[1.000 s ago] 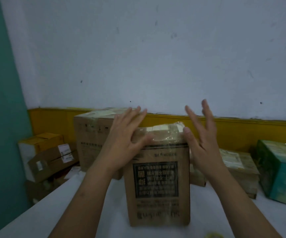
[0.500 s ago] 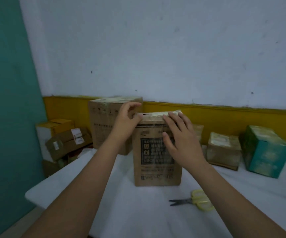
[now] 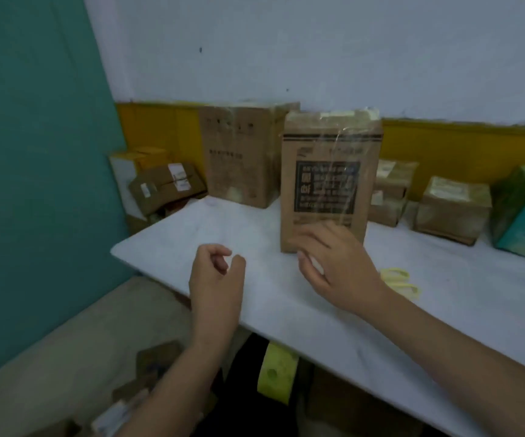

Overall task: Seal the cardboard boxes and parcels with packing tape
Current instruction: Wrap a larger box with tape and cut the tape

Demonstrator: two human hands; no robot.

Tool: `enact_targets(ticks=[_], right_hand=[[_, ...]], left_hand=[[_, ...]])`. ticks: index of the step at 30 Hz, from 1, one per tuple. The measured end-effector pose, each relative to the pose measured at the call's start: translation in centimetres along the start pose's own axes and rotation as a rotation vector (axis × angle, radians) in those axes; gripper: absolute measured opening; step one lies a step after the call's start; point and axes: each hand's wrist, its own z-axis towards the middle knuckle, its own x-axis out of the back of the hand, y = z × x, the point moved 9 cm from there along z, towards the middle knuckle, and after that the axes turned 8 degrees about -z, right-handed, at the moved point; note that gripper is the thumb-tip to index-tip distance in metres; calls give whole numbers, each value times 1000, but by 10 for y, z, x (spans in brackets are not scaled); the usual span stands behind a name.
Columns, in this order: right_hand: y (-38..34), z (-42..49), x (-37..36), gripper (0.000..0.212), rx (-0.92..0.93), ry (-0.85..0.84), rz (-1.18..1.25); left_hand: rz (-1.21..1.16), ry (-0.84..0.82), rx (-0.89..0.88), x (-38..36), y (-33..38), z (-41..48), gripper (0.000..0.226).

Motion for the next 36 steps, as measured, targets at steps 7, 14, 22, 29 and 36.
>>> enact_targets(ticks=[7,14,22,29,36], right_hand=[[-10,-36,-47,31,-54,-335,232],[-15,-50,-66,28,-38,-474,403],[-24,-56,-67,37,-97,-563,659],[-32,-63,-80,46,-153,-785,781],[-1,-38,-52,8,-519,-629,1308]], left_hand=[[147,-138,263,-3,-62,-63,38],[100,-490,537,-28,-95,-90,54],[43,-672,804,-27,-79,-92,25],[334,-879,753,-52,-18,-75,24],[508,-1011,532,-57,39,-61,30]])
